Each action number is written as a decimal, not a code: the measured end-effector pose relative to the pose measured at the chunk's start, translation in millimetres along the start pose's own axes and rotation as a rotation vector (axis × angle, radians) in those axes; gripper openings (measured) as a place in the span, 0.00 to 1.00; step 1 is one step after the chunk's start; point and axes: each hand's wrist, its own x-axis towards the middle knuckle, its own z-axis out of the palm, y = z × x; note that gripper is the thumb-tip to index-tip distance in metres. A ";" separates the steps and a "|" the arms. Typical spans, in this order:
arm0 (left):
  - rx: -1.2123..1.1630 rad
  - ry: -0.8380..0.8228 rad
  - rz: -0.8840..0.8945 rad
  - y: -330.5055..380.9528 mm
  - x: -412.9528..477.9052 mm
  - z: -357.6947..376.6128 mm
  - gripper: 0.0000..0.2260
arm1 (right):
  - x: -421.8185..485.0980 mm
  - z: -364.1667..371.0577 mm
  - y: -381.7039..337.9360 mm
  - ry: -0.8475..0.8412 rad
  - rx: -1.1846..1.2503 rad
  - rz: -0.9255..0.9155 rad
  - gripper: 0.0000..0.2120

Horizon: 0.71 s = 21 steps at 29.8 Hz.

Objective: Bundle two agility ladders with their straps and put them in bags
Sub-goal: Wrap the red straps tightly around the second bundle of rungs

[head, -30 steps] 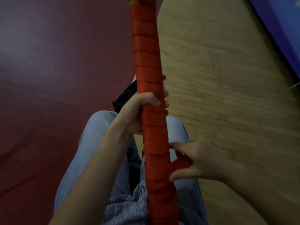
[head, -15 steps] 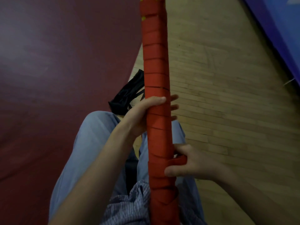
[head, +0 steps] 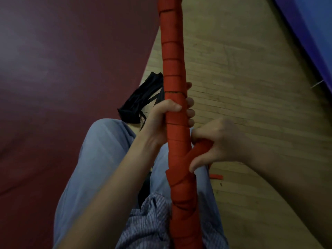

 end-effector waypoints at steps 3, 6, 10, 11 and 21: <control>-0.242 -0.189 -0.027 -7.6 4.0 5.4 0.27 | 2.0 4.5 3.3 -0.165 0.442 0.355 0.19; -0.174 -0.200 -0.035 -12.2 3.8 3.2 0.28 | -5.3 24.4 4.6 -0.272 0.926 0.555 0.25; 0.281 0.154 -0.033 2.8 -3.3 0.3 0.30 | -9.7 32.0 -11.8 -0.052 1.145 0.668 0.19; 0.402 0.325 -0.034 5.7 -4.0 2.7 0.28 | -9.3 31.6 -14.3 -0.033 1.145 0.686 0.13; -0.309 0.097 0.020 -3.0 -4.3 -7.1 0.25 | -2.4 7.2 -10.8 -0.087 0.892 0.606 0.20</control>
